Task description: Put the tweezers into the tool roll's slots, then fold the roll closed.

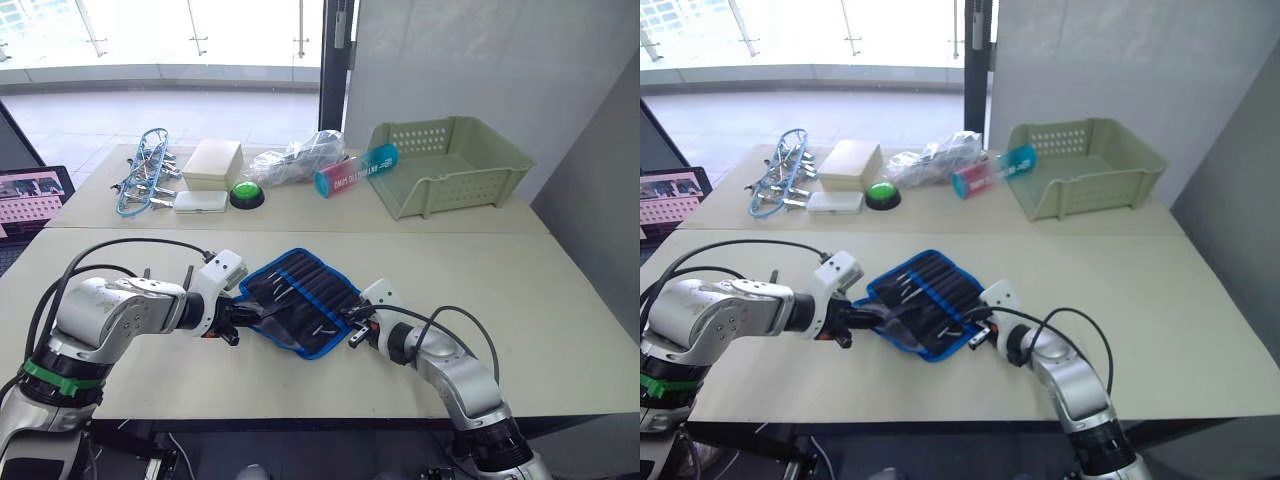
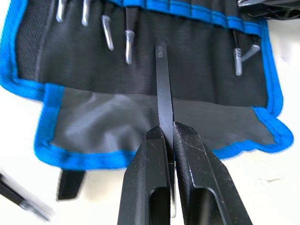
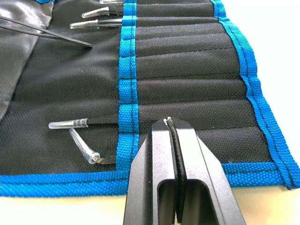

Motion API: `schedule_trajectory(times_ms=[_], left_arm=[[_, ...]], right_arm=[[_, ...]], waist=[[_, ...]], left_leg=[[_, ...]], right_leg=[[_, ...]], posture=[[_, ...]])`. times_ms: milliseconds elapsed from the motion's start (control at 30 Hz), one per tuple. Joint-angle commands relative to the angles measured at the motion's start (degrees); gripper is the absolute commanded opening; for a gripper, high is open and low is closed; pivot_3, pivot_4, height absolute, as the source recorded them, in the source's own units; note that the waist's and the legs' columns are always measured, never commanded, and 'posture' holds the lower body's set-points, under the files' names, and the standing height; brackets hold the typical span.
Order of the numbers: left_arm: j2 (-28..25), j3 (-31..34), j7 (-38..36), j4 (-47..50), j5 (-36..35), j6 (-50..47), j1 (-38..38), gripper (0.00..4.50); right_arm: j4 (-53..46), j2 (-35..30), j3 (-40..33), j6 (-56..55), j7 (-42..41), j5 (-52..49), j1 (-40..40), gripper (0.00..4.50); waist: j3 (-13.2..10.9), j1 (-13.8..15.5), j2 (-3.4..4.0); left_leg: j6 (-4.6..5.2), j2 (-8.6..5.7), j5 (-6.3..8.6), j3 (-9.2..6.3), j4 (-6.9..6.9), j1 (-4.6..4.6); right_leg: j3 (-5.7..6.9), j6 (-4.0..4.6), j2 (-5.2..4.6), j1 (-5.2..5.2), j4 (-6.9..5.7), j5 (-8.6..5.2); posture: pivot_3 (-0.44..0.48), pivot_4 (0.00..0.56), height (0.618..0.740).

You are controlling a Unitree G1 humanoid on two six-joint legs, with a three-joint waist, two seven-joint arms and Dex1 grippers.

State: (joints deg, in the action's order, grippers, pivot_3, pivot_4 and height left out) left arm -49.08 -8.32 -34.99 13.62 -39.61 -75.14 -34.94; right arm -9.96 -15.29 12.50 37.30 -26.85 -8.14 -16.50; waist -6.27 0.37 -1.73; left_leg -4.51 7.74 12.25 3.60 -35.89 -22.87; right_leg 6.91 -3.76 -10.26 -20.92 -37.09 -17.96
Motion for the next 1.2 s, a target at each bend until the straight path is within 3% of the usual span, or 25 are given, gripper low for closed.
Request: schedule_trajectory(times_ms=[33, 467, 867, 1200], left_arm=[[0.1, -2.6, -1.1, 1.0, 2.9, 1.7, -3.0, 0.05], [4.6, -10.0, -2.8, -4.6, 11.8, 6.8, -6.5, 0.05], [17.5, -11.5, -3.6, -20.4, 20.1, 19.0, -10.4, 0.05], [22.0, -11.8, -5.9, -30.4, 26.8, 29.0, -10.0, 0.05]], right_arm=[[3.1, -0.2, 0.4, 2.0, 1.5, 1.1, 2.6, 0.00], [1.9, 0.4, 0.3, 2.3, 2.6, 0.9, 3.7, 0.00], [1.5, 0.6, 2.0, 3.7, 2.9, 1.5, 3.4, 0.00], [1.7, 0.5, 2.9, 5.4, 3.5, 1.7, 3.5, 0.00]], waist=[[0.0, 0.0, 0.00], [0.0, 0.3, 0.00], [0.0, 0.3, -0.01], [0.0, 0.4, 0.00]], left_leg=[[0.00, 0.00, 0.00, 0.00, 0.00, 0.00], [-0.01, 0.00, -0.01, 0.01, -0.02, -0.02], [-0.01, -0.01, -0.01, 0.01, -0.07, -0.04], [-0.01, -0.01, -0.01, 0.02, -0.14, 0.11]], right_leg=[[0.00, 0.00, 0.00, -0.01, 0.00, 0.00], [0.00, 0.00, 0.00, -0.01, -0.01, 0.00], [0.01, 0.00, 0.00, 0.01, -0.02, 0.00], [0.01, 0.00, -0.01, 0.19, 0.02, 0.00]], posture=[[0.000, 0.150, 0.722], [0.000, 0.150, 0.722], [0.000, 0.150, 0.722], [0.000, 0.150, 0.722]])
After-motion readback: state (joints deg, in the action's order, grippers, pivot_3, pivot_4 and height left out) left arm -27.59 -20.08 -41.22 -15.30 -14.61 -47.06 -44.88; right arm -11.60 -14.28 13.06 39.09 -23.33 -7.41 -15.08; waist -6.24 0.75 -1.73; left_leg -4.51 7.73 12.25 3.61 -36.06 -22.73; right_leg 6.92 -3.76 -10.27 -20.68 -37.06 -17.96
